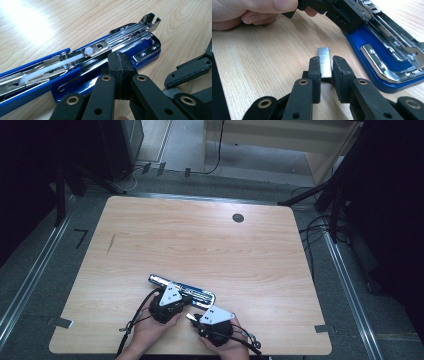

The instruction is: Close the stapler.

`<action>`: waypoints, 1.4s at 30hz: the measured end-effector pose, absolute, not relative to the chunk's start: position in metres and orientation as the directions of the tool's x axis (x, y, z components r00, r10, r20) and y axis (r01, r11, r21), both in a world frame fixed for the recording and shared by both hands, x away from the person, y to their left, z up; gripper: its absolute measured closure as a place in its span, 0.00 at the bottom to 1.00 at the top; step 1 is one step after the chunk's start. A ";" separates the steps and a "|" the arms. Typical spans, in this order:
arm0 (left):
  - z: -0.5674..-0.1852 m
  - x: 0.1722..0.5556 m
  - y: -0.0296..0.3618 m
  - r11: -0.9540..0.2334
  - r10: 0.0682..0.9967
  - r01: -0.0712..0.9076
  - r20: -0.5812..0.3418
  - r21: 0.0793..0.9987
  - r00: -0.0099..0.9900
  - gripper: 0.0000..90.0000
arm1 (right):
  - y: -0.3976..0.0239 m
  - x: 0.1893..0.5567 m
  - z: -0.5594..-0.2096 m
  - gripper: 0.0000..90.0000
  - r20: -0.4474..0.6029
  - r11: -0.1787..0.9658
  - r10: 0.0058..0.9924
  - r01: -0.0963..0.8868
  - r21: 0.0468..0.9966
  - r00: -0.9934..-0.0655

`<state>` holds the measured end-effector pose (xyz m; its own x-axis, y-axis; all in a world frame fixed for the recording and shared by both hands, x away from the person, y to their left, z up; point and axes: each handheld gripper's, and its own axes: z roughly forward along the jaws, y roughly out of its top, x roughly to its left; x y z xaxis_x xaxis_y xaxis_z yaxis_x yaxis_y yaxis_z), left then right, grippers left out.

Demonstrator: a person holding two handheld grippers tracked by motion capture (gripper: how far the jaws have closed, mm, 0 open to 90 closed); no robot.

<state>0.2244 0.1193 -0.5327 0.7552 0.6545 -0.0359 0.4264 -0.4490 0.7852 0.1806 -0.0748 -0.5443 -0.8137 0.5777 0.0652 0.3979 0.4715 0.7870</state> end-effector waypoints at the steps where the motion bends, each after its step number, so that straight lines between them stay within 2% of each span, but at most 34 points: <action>1: -0.533 0.224 0.119 -0.450 0.654 0.426 -0.035 0.785 0.756 1.00 | -0.075 0.181 -0.544 0.87 0.070 0.469 0.577 0.401 0.787 -0.813; 15: -0.533 0.225 0.119 -0.447 0.654 0.427 -0.038 0.786 0.755 1.00 | -0.082 0.183 -0.544 0.89 0.117 0.446 0.559 0.416 0.792 -0.821; 42: -0.533 0.225 0.120 -0.451 0.653 0.425 -0.035 0.785 0.757 1.00 | -0.122 0.193 -0.518 0.89 0.090 0.415 0.582 0.391 0.822 -0.808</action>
<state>0.2247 0.1196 -0.5326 0.7566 0.6530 -0.0349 0.4255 -0.4511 0.7845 0.1926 -0.1225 -0.5183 -0.8081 0.5821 0.0900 0.3905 0.4151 0.8217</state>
